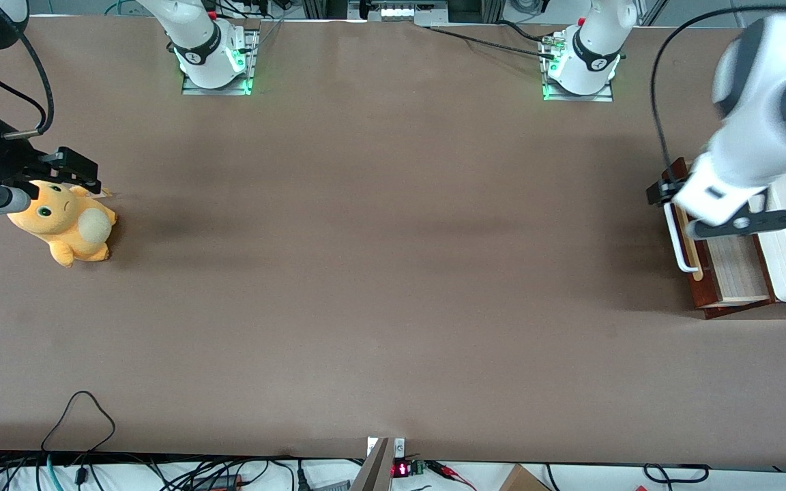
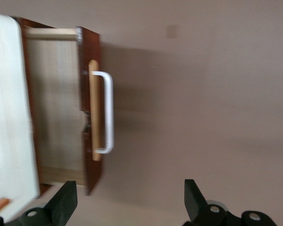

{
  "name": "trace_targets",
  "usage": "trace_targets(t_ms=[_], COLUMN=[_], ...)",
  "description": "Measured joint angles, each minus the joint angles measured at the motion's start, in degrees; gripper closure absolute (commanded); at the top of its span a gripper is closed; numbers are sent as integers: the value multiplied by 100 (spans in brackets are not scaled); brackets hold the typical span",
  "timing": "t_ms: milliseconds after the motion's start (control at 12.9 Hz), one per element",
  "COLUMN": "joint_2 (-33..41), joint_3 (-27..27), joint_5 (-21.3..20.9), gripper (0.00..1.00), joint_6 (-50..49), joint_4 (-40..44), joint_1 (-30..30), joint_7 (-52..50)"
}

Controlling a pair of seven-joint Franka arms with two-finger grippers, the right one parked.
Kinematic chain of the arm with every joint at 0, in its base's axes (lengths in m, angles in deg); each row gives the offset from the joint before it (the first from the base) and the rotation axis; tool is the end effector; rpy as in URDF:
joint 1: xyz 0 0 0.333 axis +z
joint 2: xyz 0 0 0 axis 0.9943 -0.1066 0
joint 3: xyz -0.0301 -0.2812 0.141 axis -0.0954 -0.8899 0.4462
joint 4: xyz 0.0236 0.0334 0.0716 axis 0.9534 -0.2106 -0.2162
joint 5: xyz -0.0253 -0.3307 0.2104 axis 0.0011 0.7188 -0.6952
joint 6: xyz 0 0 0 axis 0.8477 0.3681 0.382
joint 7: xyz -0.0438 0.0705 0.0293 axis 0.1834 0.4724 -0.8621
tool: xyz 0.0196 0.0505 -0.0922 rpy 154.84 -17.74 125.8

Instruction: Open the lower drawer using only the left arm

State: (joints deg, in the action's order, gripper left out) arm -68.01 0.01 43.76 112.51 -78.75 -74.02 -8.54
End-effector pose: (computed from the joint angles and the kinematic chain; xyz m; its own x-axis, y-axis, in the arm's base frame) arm 0.5691 -0.0263 0.5282 0.9808 0.1419 -0.1338 0.1271 -0.9854 -0.1129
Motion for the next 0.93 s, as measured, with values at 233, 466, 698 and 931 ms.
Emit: trace_targets(t_ms=[233,466,698,931], joint_2=[366,510,510,510], joint_3=[339,346,353,356], joint_5=[563,690,692,692], gripper=[0,0,0,0], joint_6=[53,135,253,258], joint_4=[-10,-43,-63,-64], joint_1=[-12,-83,-98,-98], joint_7=[593,698,737,775])
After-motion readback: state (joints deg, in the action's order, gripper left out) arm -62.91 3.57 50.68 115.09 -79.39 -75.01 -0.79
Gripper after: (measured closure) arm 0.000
